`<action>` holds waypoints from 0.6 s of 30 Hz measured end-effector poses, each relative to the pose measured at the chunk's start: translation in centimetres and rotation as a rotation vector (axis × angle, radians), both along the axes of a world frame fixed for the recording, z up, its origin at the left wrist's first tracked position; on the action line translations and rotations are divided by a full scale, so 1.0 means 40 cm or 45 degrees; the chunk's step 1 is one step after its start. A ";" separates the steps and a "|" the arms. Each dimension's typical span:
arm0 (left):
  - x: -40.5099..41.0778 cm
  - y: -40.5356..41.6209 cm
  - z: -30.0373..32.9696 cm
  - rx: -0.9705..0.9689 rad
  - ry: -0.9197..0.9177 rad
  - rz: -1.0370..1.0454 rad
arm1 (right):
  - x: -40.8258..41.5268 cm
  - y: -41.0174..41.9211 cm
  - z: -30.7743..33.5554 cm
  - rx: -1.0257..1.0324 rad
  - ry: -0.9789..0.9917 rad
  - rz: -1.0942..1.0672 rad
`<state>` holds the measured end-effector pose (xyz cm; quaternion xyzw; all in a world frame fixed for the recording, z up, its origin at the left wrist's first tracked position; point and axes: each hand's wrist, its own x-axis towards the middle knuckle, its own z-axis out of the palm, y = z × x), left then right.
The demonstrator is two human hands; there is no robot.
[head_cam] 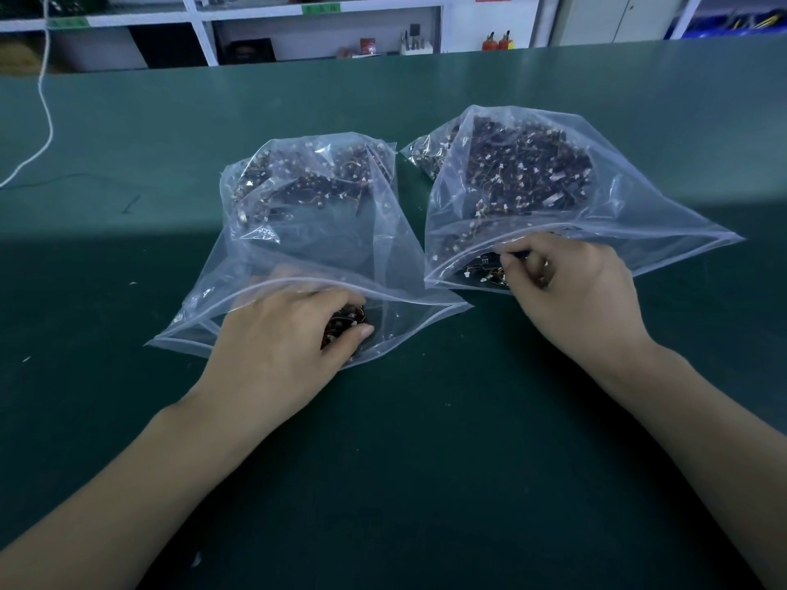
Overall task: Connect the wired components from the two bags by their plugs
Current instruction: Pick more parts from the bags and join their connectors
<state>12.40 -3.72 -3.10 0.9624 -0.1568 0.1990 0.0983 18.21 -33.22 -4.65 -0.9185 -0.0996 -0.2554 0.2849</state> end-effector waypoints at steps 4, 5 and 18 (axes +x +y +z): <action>0.004 0.005 0.001 0.016 -0.054 -0.025 | -0.014 0.014 0.011 0.018 -0.027 0.036; 0.006 0.008 0.001 0.017 -0.068 -0.035 | -0.017 0.016 0.013 0.022 -0.026 0.042; 0.003 -0.002 0.000 -0.169 -0.173 -0.211 | -0.045 0.048 0.016 0.078 -0.053 0.177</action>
